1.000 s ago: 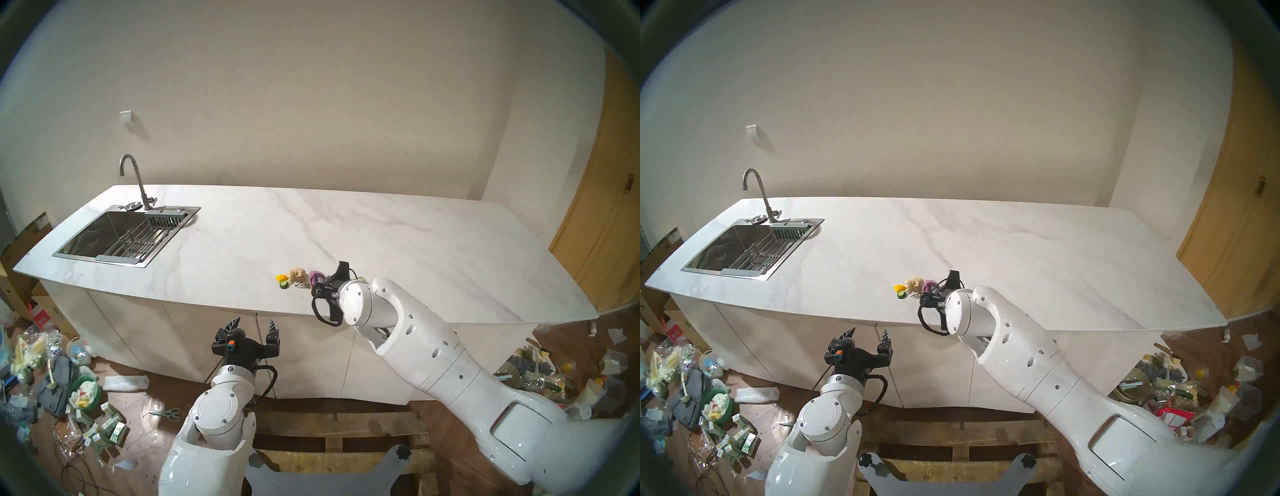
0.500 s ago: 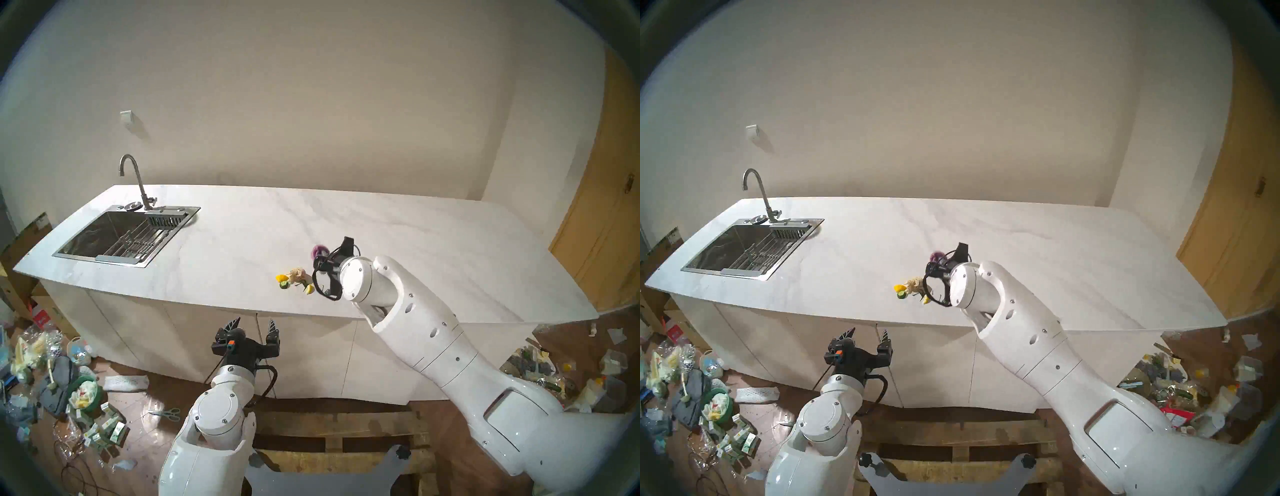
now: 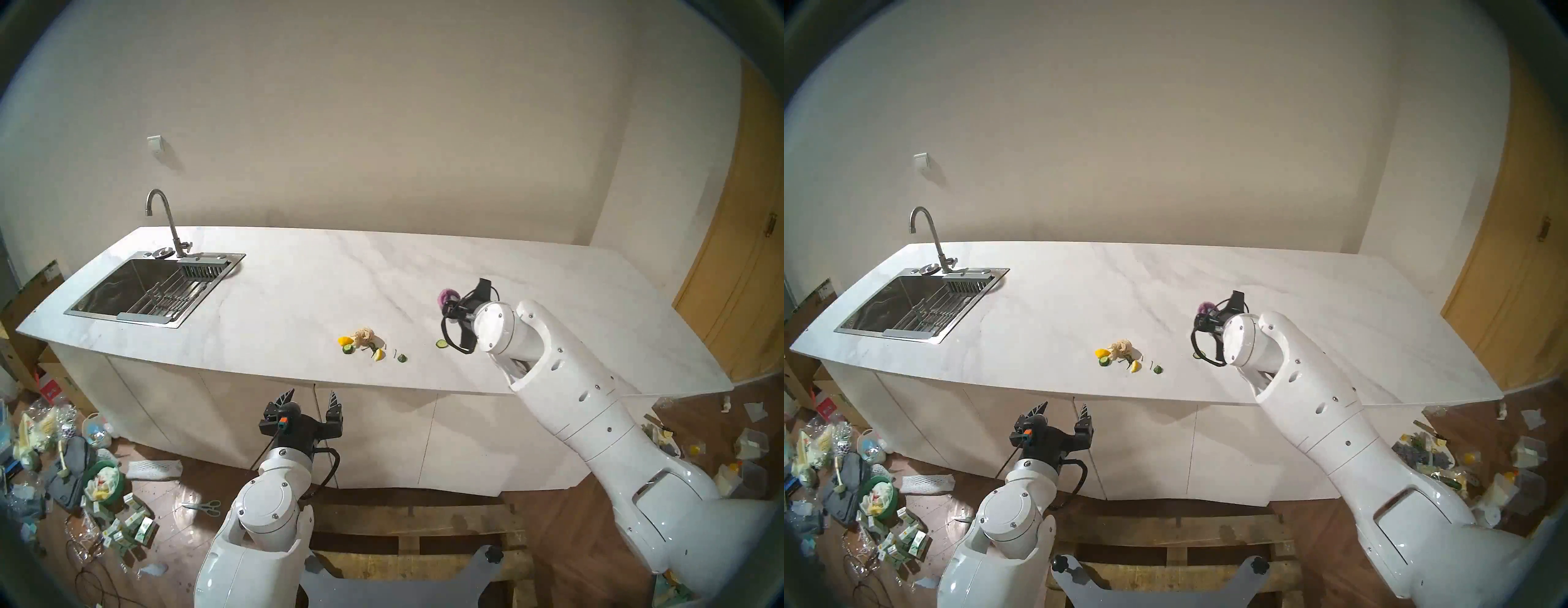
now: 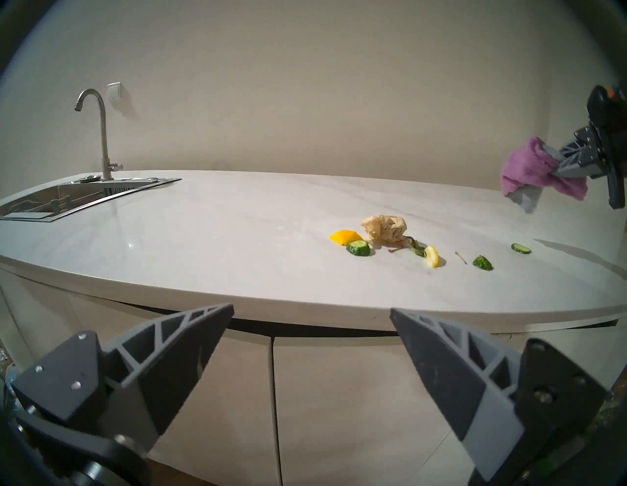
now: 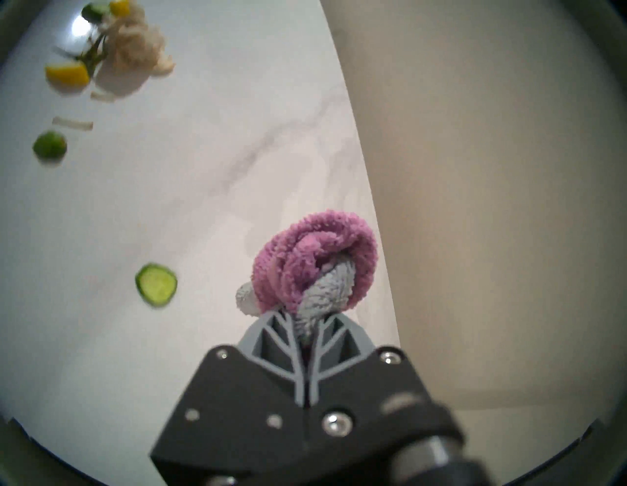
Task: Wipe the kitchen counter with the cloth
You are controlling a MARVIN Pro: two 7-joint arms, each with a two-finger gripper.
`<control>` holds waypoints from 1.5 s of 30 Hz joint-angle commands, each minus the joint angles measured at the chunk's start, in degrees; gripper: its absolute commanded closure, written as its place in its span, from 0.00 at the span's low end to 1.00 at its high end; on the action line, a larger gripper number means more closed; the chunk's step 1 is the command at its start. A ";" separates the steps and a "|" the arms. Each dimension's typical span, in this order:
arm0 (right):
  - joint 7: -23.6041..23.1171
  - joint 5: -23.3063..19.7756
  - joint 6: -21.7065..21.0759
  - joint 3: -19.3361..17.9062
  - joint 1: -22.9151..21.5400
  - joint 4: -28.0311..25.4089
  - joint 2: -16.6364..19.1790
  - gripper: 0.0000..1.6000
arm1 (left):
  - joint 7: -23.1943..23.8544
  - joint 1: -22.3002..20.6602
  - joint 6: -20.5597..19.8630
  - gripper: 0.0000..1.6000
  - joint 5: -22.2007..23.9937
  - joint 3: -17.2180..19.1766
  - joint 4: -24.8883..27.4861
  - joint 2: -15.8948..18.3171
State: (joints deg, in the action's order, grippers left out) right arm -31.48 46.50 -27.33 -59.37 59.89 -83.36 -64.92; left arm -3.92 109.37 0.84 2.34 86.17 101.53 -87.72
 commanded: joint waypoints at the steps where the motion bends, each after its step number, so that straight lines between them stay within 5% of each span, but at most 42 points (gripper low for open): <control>1: 2.47 2.04 3.10 0.16 1.38 2.28 4.35 1.00 | 0.15 -0.26 0.36 0.00 0.03 -0.11 1.67 0.00; 24: 7.08 3.99 5.17 6.84 -0.16 9.70 -4.38 1.00 | 0.12 -0.27 0.35 0.00 0.05 -0.13 1.66 0.03; 36: -2.02 5.91 6.97 11.27 -4.15 4.48 -1.89 1.00 | 0.11 -0.26 0.35 0.00 0.06 -0.13 1.67 0.04; 45: -3.28 4.48 5.05 13.29 -2.41 2.78 -7.90 1.00 | 0.08 -0.32 0.37 0.00 0.05 -0.14 1.56 0.04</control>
State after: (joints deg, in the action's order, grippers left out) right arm -34.57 51.49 -21.37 -47.44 58.08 -78.33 -67.89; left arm -3.95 109.42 0.83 2.38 86.13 101.63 -87.66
